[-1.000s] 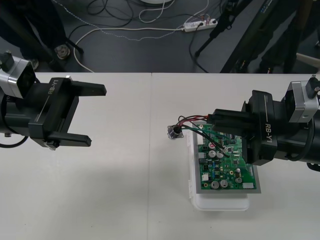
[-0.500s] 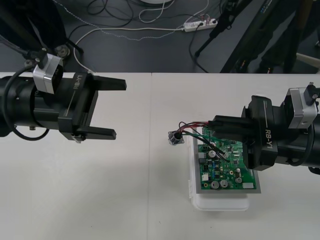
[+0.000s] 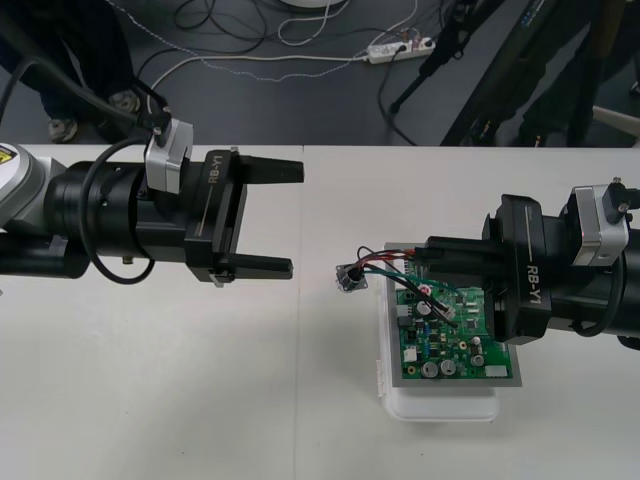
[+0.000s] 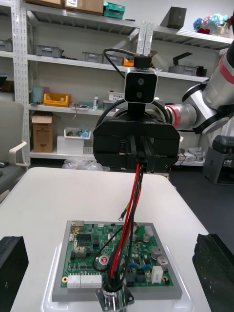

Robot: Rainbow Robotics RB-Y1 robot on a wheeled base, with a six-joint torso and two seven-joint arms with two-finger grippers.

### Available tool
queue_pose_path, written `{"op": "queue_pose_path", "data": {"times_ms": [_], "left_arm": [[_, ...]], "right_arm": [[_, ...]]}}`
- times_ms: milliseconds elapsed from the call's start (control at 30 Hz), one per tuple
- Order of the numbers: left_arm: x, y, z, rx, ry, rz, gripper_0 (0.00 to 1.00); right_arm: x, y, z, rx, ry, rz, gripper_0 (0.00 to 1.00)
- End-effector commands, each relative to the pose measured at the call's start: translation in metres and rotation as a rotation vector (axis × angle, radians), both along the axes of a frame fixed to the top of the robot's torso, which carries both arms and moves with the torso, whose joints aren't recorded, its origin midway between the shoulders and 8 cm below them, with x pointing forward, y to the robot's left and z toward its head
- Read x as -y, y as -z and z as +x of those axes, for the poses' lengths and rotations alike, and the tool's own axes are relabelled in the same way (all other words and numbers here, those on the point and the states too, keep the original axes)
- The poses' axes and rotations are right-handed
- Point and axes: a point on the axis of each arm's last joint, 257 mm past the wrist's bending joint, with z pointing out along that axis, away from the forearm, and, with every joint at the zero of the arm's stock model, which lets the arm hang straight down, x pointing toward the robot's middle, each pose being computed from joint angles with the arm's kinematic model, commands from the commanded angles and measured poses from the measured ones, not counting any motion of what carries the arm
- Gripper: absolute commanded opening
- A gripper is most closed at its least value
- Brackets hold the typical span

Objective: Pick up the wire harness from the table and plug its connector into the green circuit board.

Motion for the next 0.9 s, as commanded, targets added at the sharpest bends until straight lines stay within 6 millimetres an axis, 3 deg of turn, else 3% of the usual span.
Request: {"op": "queue_pose_path", "data": {"times_ms": [33,900], "left_arm": [[0.028,-0.014,0.003,-0.009,0.002,-0.042,1.00],[0.087,-0.009,-0.021,0.006,0.088,-0.045,1.00]], "right_arm": [[-0.004,-0.008,-0.012,0.062,-0.030,-0.012,0.00],[-0.011,-0.012,-0.014,0.058,-0.039,0.022,0.00]]}}
